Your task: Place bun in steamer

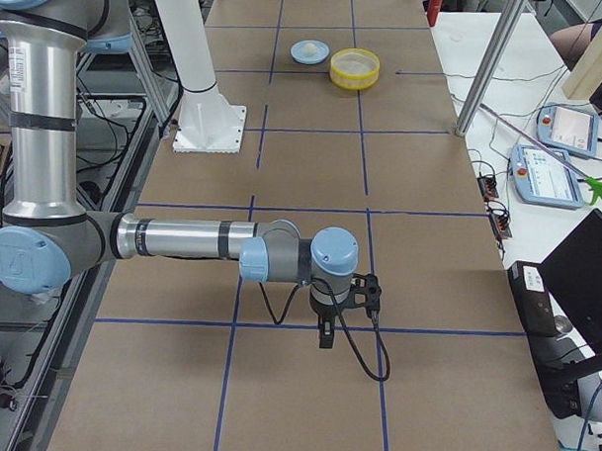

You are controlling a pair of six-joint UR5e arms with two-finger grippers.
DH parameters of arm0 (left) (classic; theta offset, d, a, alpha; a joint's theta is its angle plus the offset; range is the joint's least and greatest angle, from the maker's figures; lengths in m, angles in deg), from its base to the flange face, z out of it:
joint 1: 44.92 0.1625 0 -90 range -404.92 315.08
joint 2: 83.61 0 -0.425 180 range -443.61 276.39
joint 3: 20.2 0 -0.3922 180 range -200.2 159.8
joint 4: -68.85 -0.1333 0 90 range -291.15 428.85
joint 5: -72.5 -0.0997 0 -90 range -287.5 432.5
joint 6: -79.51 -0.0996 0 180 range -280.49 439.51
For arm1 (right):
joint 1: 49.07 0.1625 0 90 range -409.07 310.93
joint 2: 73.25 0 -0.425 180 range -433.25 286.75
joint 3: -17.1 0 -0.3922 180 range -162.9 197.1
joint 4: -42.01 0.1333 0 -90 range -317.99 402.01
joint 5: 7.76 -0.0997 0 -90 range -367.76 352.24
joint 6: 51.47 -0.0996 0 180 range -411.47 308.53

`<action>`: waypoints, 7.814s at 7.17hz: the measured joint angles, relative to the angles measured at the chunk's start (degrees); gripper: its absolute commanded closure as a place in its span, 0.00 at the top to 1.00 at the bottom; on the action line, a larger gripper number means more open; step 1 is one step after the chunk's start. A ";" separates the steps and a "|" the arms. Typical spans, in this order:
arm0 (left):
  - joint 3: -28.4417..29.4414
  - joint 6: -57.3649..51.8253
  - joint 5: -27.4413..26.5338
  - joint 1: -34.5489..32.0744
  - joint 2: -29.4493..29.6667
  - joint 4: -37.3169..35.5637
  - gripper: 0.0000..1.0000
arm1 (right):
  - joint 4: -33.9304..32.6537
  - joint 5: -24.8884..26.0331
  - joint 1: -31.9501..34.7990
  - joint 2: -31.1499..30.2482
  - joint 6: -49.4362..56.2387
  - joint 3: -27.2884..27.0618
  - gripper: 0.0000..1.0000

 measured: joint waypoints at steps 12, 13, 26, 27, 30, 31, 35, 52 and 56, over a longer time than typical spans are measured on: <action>-6.85 49.57 -4.44 20.44 -3.21 25.95 0.98 | 0.00 0.00 0.00 0.00 0.00 0.00 1.00; -6.63 52.32 -5.22 23.51 -3.64 28.16 0.98 | 0.00 0.00 0.00 0.00 0.00 0.00 1.00; -3.31 73.07 -13.55 46.22 -10.90 44.19 0.75 | 0.00 0.00 0.00 0.00 0.00 0.00 1.00; -3.04 73.06 -13.53 46.34 -10.62 44.19 0.73 | 0.00 0.00 0.00 0.00 0.00 0.00 1.00; -2.67 72.82 -13.52 46.40 -10.35 44.18 0.49 | 0.00 0.00 0.00 0.00 0.00 0.00 1.00; -2.66 72.70 -13.56 46.41 -10.34 44.18 0.37 | 0.00 0.00 0.00 0.00 0.00 0.00 1.00; -4.04 72.51 -13.51 45.99 -10.43 44.18 0.28 | 0.00 0.00 0.00 0.00 0.00 0.00 1.00; 7.72 71.17 -19.00 42.10 18.86 29.83 0.36 | 0.00 0.00 0.00 0.00 0.00 0.00 1.00; 8.46 71.51 -18.94 43.09 18.85 29.85 0.40 | 0.00 0.00 0.00 0.00 0.00 0.00 1.00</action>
